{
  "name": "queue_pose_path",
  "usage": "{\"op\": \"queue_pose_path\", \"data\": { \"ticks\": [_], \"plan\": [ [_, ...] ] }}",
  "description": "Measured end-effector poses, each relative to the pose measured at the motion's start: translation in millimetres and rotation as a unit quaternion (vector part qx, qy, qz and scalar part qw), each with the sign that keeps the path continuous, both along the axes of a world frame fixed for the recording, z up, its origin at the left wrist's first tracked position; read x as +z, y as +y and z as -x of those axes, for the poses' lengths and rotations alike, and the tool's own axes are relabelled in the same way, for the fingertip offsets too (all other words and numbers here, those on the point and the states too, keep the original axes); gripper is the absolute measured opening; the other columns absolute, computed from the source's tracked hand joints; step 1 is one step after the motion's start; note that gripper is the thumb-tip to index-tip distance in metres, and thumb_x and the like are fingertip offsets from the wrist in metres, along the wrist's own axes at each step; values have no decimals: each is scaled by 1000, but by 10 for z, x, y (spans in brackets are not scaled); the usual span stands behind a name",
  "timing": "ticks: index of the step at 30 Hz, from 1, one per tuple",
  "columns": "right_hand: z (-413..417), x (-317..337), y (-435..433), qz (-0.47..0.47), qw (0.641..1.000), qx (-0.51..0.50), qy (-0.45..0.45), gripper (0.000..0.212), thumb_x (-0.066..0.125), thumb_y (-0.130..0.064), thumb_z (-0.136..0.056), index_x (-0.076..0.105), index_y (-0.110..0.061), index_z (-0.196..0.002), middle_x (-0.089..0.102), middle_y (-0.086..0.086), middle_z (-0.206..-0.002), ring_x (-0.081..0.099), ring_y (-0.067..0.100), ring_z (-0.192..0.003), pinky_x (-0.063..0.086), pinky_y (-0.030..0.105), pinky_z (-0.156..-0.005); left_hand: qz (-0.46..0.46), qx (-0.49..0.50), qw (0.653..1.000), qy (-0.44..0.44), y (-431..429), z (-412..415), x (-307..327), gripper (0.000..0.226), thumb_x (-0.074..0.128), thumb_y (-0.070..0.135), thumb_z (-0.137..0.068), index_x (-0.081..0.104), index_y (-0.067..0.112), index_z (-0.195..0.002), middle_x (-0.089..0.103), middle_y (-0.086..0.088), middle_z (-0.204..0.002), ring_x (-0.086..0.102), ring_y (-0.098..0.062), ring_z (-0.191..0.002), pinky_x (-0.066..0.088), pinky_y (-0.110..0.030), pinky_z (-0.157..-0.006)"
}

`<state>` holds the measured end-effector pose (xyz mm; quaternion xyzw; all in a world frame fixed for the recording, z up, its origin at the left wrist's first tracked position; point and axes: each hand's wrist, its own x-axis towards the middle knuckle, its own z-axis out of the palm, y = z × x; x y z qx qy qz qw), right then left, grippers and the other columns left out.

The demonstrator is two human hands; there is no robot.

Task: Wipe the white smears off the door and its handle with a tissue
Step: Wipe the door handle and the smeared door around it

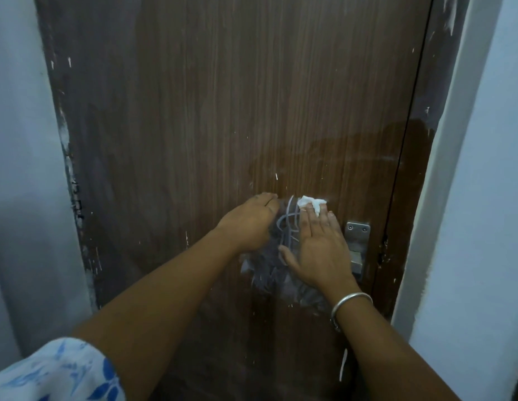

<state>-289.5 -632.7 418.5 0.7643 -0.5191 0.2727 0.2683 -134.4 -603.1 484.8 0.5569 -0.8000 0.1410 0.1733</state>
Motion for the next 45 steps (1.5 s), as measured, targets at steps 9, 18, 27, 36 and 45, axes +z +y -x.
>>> {"op": "queue_pose_path", "data": {
  "ticks": [9,18,27,36,45],
  "plan": [
    [-222,-71,-25,15,998,-26,-60,102,47,-63,-81,7,4,-145,12,26,-152,12,41,-141,2,46,-114,155,-15,957,-245,-331,76,669,83,49,13,-90,-11,27,-146,-18,-4,-156,-7,-31,-144,12,-47,-116],
    [-247,4,-107,52,975,-74,-201,103,50,-61,-79,8,8,-144,4,29,-152,9,48,-138,13,53,-112,177,-2,898,-403,-651,-192,764,99,49,18,-86,-36,37,-134,-36,-2,-147,-18,-34,-141,-11,-60,-106],
    [-637,-63,-63,17,989,-65,-131,110,57,-62,-74,7,6,-144,7,27,-153,9,44,-140,6,50,-114,163,14,906,-391,-752,-167,747,99,43,26,-85,-48,39,-122,-45,-1,-138,-28,-34,-137,-22,-63,-97],
    [-960,-155,-89,-21,995,59,-75,104,60,-51,-79,0,4,-145,-1,23,-155,-7,40,-141,-7,46,-112,107,23,916,-386,-779,-156,776,109,55,37,-84,-48,41,-120,-57,4,-129,-50,-27,-117,-26,-63,-95],
    [-1031,-194,-193,-22,994,89,-53,105,66,-48,-72,10,4,-145,6,20,-155,-8,38,-142,-6,45,-112,111,53,915,-384,-746,-118,752,116,61,36,-84,-49,41,-118,-49,-2,-136,-41,-31,-128,-22,-67,-97]
  ]
}}
